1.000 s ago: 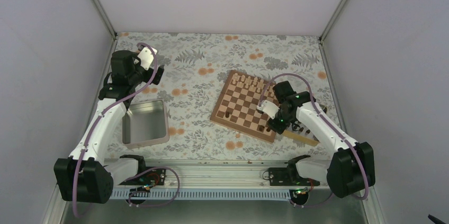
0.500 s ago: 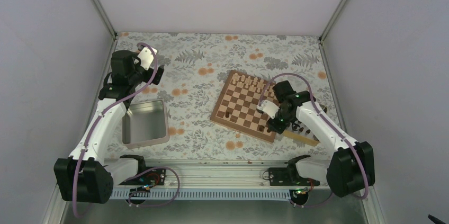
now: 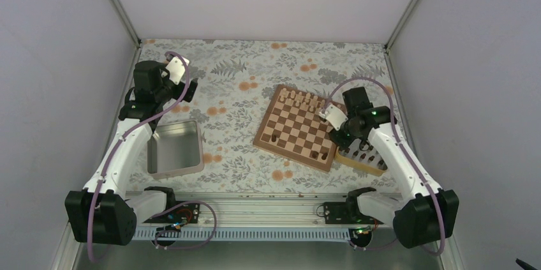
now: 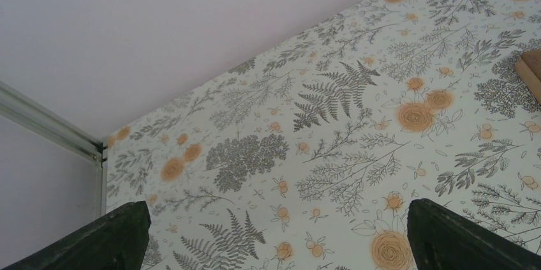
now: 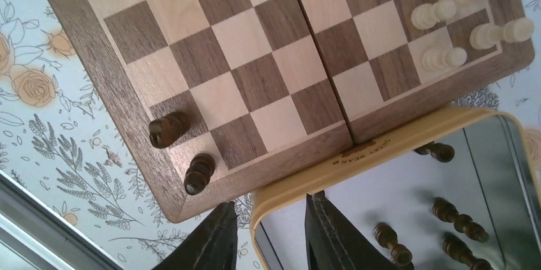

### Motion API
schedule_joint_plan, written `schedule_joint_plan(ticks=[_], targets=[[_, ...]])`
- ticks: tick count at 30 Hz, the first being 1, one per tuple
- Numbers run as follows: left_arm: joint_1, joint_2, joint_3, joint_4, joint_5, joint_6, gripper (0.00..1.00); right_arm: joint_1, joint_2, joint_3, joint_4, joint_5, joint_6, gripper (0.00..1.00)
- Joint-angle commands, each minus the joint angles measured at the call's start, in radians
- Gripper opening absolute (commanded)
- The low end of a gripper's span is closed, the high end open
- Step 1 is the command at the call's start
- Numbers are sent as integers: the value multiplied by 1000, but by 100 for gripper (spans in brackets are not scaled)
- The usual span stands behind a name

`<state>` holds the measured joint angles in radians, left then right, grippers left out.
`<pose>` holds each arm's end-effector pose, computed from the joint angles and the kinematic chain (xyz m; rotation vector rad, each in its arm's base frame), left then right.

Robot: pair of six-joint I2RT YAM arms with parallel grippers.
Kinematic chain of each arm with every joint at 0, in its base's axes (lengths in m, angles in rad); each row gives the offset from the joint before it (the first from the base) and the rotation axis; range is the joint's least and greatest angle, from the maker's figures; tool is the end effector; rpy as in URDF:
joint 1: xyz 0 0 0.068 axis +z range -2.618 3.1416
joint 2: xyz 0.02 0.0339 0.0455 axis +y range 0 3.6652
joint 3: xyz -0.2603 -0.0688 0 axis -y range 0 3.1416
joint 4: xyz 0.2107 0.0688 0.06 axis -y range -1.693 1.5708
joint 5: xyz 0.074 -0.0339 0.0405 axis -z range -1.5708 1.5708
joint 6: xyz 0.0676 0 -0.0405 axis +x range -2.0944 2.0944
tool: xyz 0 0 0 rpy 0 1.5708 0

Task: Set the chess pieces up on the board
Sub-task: Place the chess piece on the chessboard, then pick up the chess piece from the storage box.

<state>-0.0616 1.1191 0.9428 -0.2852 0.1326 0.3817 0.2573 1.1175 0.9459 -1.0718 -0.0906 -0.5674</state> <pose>0.2496 -0.0243 0.3070 0.5269 1.9590 0.0673 0.1622 0.0490 0.2368 -1.1429 2.5605 0.0541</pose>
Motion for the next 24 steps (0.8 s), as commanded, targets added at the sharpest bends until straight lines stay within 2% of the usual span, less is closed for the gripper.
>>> schedule_joint_plan(ticks=[1, 7, 24], targets=[[4, -15, -17, 16, 10, -1, 100, -24, 19, 6, -39, -38, -41, 29], [5, -11, -18, 18, 13, 0, 100, 7, 50, -53, -63, -53, -58, 25], [5, -10, -21, 17, 10, 0, 100, 69, 94, -136, 3, -51, -43, 25]])
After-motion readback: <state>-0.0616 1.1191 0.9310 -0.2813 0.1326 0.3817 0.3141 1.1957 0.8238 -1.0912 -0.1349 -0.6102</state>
